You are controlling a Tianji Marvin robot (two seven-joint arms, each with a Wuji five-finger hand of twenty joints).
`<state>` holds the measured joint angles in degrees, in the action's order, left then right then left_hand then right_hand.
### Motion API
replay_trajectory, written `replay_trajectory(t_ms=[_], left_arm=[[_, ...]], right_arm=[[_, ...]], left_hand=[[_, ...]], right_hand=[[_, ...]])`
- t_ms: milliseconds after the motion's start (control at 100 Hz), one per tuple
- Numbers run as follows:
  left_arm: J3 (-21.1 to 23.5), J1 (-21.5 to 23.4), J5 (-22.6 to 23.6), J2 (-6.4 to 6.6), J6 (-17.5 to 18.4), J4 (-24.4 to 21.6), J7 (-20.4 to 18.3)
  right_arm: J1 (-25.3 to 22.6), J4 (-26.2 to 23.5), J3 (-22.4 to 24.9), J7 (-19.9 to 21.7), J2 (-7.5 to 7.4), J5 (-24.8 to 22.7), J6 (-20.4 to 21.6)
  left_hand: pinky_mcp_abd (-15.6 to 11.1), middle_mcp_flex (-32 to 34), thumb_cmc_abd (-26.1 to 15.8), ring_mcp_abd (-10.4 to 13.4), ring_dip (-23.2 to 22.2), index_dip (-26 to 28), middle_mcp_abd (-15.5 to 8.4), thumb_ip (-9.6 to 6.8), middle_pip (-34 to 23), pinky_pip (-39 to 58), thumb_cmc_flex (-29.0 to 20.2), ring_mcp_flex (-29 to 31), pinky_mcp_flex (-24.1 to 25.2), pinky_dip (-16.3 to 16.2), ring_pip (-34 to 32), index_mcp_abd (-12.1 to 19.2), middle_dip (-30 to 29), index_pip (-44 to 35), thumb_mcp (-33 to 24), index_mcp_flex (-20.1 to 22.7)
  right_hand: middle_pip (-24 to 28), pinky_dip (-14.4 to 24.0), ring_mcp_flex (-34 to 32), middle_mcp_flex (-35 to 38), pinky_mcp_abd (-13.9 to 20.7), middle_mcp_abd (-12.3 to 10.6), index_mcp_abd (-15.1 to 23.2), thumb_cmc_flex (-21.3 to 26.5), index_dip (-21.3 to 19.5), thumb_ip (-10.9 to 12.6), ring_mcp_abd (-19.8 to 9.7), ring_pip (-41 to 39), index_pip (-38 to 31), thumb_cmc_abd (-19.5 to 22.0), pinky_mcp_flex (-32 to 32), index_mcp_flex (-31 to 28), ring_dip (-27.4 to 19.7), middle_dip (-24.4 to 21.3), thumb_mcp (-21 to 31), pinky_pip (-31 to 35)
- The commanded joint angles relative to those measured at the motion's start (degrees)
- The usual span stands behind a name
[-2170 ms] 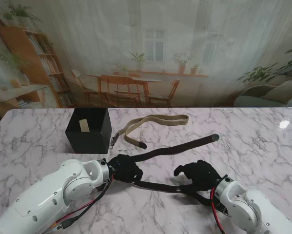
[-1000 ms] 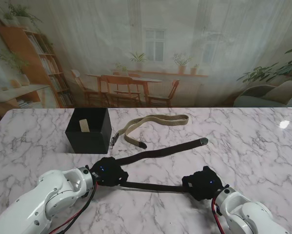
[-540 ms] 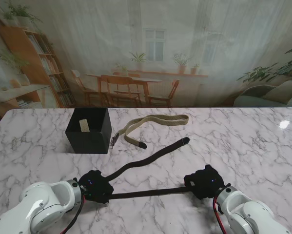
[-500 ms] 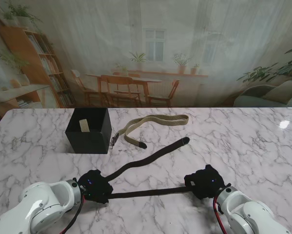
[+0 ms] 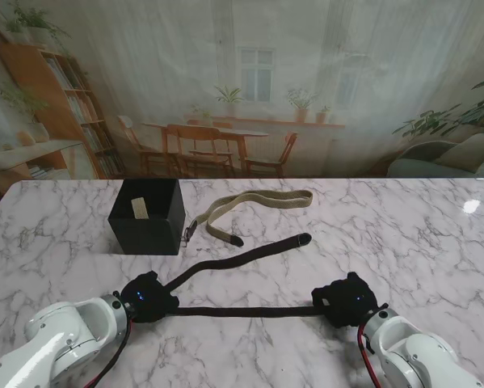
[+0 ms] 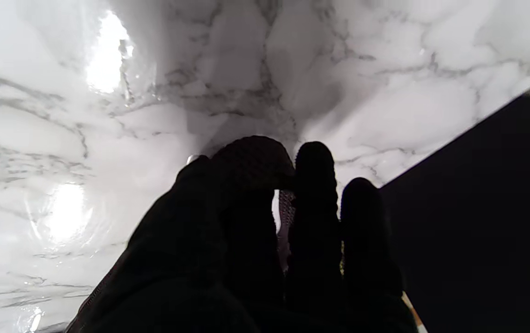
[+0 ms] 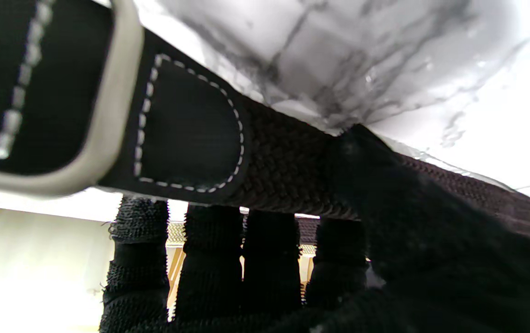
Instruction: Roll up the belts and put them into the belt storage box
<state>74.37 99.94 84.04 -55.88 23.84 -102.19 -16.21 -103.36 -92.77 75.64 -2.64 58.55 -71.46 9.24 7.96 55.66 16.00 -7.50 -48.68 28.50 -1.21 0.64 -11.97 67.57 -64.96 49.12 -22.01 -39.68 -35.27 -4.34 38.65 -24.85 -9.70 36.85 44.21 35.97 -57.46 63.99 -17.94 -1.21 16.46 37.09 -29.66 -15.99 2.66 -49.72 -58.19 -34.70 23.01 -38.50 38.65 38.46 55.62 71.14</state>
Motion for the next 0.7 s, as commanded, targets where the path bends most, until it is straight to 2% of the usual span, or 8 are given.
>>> replay_trajectory(t_ms=[0, 120, 210, 350, 450, 570, 630, 690], left_arm=[[1.43, 1.91, 0.90, 0.20, 0.20, 0.35, -3.88], [5.74, 5.88, 1.41, -0.23, -0.16, -3.08, -5.78], [8.84, 8.62, 2.87, -0.50, -0.10, -5.46, -6.62], [11.19, 10.77, 5.46, -0.83, -1.20, -7.44, -9.27], [10.84, 10.36, 7.00, -0.74, -1.67, -6.48, -8.39], [10.16, 9.58, 6.93, -0.55, -1.65, -5.03, -4.50], [10.15, 9.37, 6.82, -0.49, -1.40, -4.72, -2.23], [10.40, 9.35, 6.49, -0.49, -1.04, -4.74, -0.36]], right_arm=[[0.11, 0.64, 0.17, 0.08, -0.16, -0.39, -0.69], [0.30, 1.20, 0.12, 0.00, -0.17, -0.35, -1.13], [0.48, 1.50, -0.01, -0.09, -0.16, -0.22, -1.32], [1.06, 1.91, -0.64, -0.07, -0.12, 0.29, -1.58], [1.82, 2.61, -1.57, -0.39, -0.09, 0.88, -1.73], [2.31, 2.92, -2.09, -0.06, -0.16, 1.00, -1.54], [2.38, 2.98, -2.11, 0.05, -0.13, 1.36, -1.46], [2.44, 3.14, -2.07, -0.36, -0.03, 1.88, -1.51]], left_hand=[[1.05, 6.13, 1.28, -0.47, -1.68, 0.02, 2.78, -0.46, -5.29, 4.32, -2.03, 2.88, -1.90, -1.40, -3.61, 5.00, 3.08, -7.25, 1.54, 9.05], [2.26, 6.70, 0.73, -1.86, -3.28, -1.73, 3.81, -0.60, -11.59, 7.68, 1.12, 5.16, -3.24, -2.03, -7.84, 3.58, 0.76, -10.48, 3.39, 10.47], [2.90, 6.27, 0.22, -2.71, -3.48, -2.25, 5.09, -0.51, -15.72, 8.48, 5.61, 5.30, -3.01, -2.03, -9.28, 2.40, -6.20, -12.22, 6.02, 11.36], [2.96, 1.27, -3.69, -3.32, -1.62, -1.06, 5.93, -0.40, -11.73, 4.70, 10.73, 0.26, 0.98, -1.67, -4.42, 0.95, -8.35, -4.35, 8.39, 9.15], [3.03, -6.02, -5.75, -3.48, 2.54, -0.38, 7.65, -0.42, -5.44, -0.12, 12.73, -4.66, 4.20, -1.04, 3.41, 0.68, -12.71, 2.32, 9.65, 5.89], [3.32, -12.50, -6.46, -3.47, 6.95, -2.29, 7.92, -0.39, -1.49, -6.07, 14.19, -8.98, 7.40, 0.45, 10.03, 1.54, -16.04, 7.26, 10.10, 2.32], [3.46, -14.80, -6.30, -3.50, 8.22, -2.70, 8.24, -0.36, -0.50, -8.05, 14.50, -10.62, 8.65, 1.03, 11.84, 1.70, -16.85, 8.45, 10.08, 0.83], [3.51, -16.08, -6.35, -3.49, 8.67, -2.82, 8.39, -0.33, -0.01, -8.56, 14.67, -11.24, 8.90, 1.15, 12.45, 1.95, -17.18, 8.90, 10.11, 0.26]], right_hand=[[4.72, 0.27, -1.17, 2.72, -1.04, -0.36, 5.62, 5.60, -1.95, 1.46, 0.12, -2.82, -4.75, 1.40, -0.38, -3.46, 1.23, 1.26, 4.00, 1.12], [4.81, 0.23, -1.13, 2.66, -1.05, -0.31, 5.66, 5.63, -1.96, 1.47, 0.18, -2.87, -4.71, 1.54, -0.37, -3.46, 1.26, 1.31, 3.95, 1.12], [4.83, 0.19, -1.09, 2.59, -1.10, -0.32, 5.66, 5.64, -1.97, 1.45, 0.20, -2.89, -4.69, 1.67, -0.42, -3.45, 1.27, 1.31, 3.84, 1.08], [4.46, 0.02, -0.88, 2.25, -1.20, -0.55, 5.45, 5.44, -1.72, 1.41, -0.02, -2.53, -4.30, 2.10, -0.55, -3.06, 1.11, 1.06, 3.36, 0.84], [2.45, -0.35, -0.75, 2.07, -1.39, -0.92, 3.38, 4.20, 1.74, 1.43, -0.32, -0.08, -1.69, 2.53, -0.64, -1.36, -0.13, -0.19, 1.97, 0.47], [-3.36, -1.32, 1.75, -1.91, -1.62, 0.22, -2.82, -6.78, 10.01, 1.66, 0.09, 6.81, 4.82, 2.90, -1.57, 3.24, -3.22, -3.22, -1.74, -0.93], [-5.72, -1.56, 3.57, -4.46, -1.42, 1.42, -5.55, -12.51, 7.60, 3.95, 0.75, 10.40, 11.68, 4.55, -2.02, 2.30, -4.79, -5.50, -2.60, -1.32], [-7.12, -1.60, 5.09, -6.52, -0.58, 2.36, -7.10, -15.87, 3.61, 8.11, 1.50, 12.14, 16.34, 6.03, -1.91, 1.58, -5.72, -6.50, -3.59, -1.12]])
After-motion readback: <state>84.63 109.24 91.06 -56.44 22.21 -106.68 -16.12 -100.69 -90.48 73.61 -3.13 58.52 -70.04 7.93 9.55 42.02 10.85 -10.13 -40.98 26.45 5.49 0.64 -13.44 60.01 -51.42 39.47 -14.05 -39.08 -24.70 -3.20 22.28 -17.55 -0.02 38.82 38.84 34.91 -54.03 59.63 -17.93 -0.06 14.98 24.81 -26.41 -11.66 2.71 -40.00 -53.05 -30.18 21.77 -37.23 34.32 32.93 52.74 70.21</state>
